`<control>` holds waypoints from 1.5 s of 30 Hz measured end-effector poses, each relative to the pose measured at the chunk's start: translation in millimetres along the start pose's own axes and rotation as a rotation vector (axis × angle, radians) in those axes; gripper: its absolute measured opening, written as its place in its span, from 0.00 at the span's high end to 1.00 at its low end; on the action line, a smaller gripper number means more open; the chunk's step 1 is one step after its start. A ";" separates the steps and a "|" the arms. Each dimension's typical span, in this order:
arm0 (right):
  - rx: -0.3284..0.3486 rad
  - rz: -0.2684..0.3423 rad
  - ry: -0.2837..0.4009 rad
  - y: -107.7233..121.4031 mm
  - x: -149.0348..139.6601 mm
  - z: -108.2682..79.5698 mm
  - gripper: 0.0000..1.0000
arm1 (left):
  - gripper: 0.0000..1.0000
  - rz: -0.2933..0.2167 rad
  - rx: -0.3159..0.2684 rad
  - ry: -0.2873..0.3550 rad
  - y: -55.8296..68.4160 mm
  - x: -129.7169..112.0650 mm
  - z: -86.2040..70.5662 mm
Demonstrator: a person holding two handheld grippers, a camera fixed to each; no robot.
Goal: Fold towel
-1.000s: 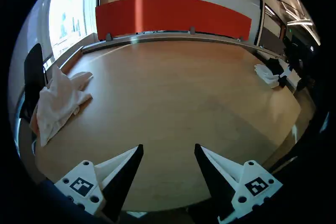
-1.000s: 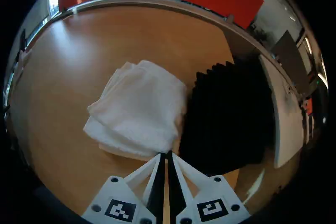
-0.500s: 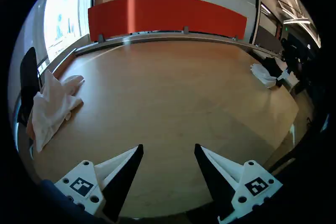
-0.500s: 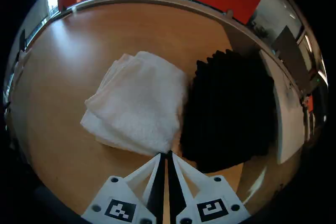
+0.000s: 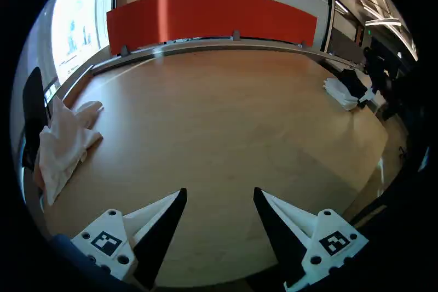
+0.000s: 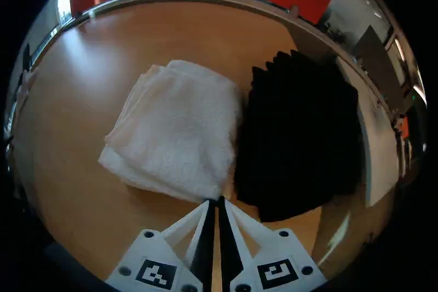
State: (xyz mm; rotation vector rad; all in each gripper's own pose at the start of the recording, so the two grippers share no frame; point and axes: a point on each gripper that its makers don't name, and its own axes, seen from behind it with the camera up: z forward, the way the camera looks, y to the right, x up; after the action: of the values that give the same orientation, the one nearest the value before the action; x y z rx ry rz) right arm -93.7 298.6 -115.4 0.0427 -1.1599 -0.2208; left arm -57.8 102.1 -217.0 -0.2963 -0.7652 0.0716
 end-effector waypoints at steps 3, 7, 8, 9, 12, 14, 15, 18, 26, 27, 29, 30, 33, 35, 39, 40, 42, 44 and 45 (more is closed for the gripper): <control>-0.005 -0.003 -0.003 -0.1 -1.9 1.8 0.91 | 0.10 -0.001 -0.003 -0.003 0.7 0.0 1.8; -0.004 -0.008 0.004 -1.2 -2.1 1.5 0.81 | 0.10 0.005 -0.006 -0.005 0.9 1.6 3.0; -0.004 -0.009 0.009 -1.5 -1.4 0.8 0.74 | 0.10 0.007 -0.006 -0.005 0.7 2.0 3.4; -0.004 -0.012 0.014 -1.7 -0.8 -0.1 0.68 | 0.10 0.008 -0.007 -0.005 0.6 2.5 3.7; -0.004 -0.023 0.034 -2.5 1.8 -4.4 0.42 | 0.10 0.007 -0.007 -0.004 0.0 4.1 4.5; 0.002 -0.032 0.052 -5.7 4.9 -7.8 0.32 | 0.10 0.004 -0.006 -0.001 -0.9 5.2 4.7; 0.007 -0.036 0.060 -8.1 6.6 -9.0 0.29 | 0.10 0.002 -0.005 0.000 -1.2 5.6 4.8; 0.029 -0.043 0.085 -19.5 13.2 -11.4 0.24 | 0.10 -0.001 -0.004 0.003 -2.0 6.8 4.8; 0.104 -0.090 0.145 -74.3 35.6 -7.7 0.24 | 0.10 -0.005 -0.001 0.008 -3.3 8.7 4.4; 0.112 -0.098 0.151 -81.1 38.3 -6.8 0.24 | 0.10 -0.006 -0.001 0.009 -3.6 8.7 4.2; 0.125 -0.115 0.162 -94.2 44.1 -4.7 0.24 | 0.10 -0.007 0.000 0.009 -4.2 8.6 3.7; 0.130 -0.122 0.167 -99.6 46.8 -3.8 0.24 | 0.10 -0.007 0.001 0.010 -4.6 8.4 3.4; 0.141 -0.141 0.178 -112.5 54.9 -1.3 0.28 | 0.10 -0.008 0.004 0.010 -6.0 7.4 1.8; 0.143 -0.149 0.181 -117.7 58.6 0.4 0.34 | 0.10 -0.010 0.006 0.010 -6.6 6.5 0.5; 0.136 -0.157 0.173 -120.2 60.5 4.9 0.51 | 0.10 -0.015 0.010 0.010 -8.4 5.3 -2.0; 0.137 -0.155 0.170 -120.3 60.7 5.7 0.57 | 0.10 -0.016 0.012 0.011 -9.0 5.1 -2.6; 0.139 -0.151 0.168 -120.7 61.8 7.1 0.69 | 0.10 -0.019 0.014 0.011 -10.1 4.5 -3.6; 0.144 -0.145 0.177 -121.4 64.8 6.6 0.81 | 0.10 -0.021 0.015 0.010 -10.9 3.8 -4.0; 0.145 -0.144 0.182 -121.5 66.0 6.0 0.84 | 0.10 -0.022 0.016 0.010 -11.2 3.6 -4.1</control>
State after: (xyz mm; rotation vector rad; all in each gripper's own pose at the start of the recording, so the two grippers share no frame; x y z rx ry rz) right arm -92.4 167.5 -71.2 0.2697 -0.9909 -0.2541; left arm -52.9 91.0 -214.1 -0.2731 -0.7577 0.0556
